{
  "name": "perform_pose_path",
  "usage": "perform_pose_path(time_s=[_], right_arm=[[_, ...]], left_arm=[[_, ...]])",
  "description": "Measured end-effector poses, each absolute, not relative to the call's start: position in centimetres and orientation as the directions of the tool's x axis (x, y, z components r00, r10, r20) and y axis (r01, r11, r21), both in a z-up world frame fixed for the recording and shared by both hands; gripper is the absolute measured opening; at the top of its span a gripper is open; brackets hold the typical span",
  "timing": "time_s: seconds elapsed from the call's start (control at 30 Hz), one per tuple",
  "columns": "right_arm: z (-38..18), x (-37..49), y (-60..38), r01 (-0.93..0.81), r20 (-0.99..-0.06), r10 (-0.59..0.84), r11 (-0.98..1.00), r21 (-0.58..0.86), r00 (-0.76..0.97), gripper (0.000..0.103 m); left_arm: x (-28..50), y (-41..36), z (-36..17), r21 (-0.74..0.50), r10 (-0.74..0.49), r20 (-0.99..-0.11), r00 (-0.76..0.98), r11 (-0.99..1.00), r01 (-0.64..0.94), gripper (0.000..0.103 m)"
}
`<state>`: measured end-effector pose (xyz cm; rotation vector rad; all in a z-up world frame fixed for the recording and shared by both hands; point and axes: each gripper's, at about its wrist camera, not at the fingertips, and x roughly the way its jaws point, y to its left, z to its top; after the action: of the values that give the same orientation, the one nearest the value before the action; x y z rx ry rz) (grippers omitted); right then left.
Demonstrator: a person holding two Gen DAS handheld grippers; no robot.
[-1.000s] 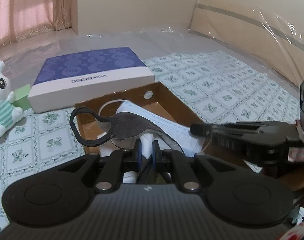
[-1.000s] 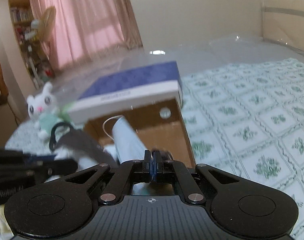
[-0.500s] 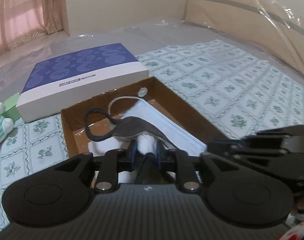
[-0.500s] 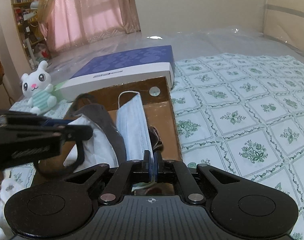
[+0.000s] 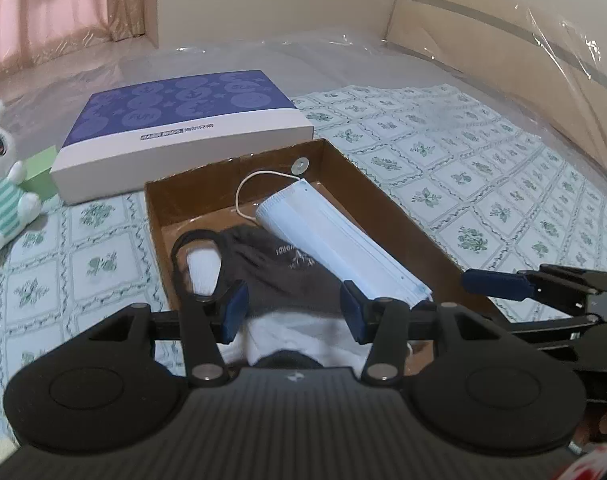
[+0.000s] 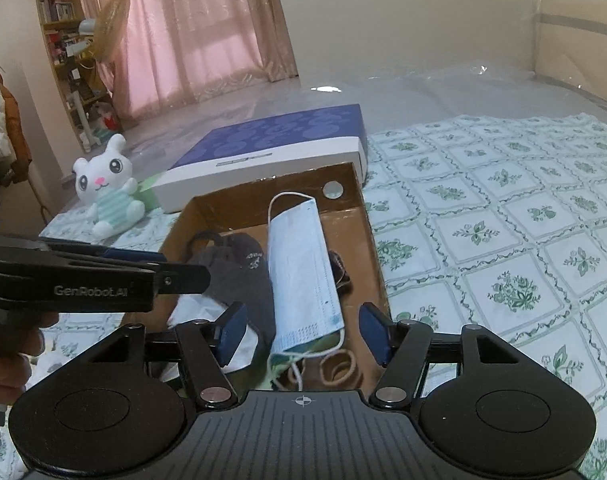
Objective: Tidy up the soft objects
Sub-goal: 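Open the left tool to drop the dark mask into the box while the right tool releases the blue mask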
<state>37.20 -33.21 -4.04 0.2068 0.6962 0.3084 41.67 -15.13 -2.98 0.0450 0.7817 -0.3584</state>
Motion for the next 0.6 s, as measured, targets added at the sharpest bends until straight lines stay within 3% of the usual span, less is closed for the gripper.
perform_pose_path(time_s=[0.6], right_arm=[[-1.1, 31.4, -33.0, -0.146, -0.579, 0.314, 0.937, 0.319, 0.753, 0.069]], left_arm=[[33.7, -12.9, 1.4, -0.153, -0.279, -0.677, 0.681, 0.958, 0.241, 0.049]])
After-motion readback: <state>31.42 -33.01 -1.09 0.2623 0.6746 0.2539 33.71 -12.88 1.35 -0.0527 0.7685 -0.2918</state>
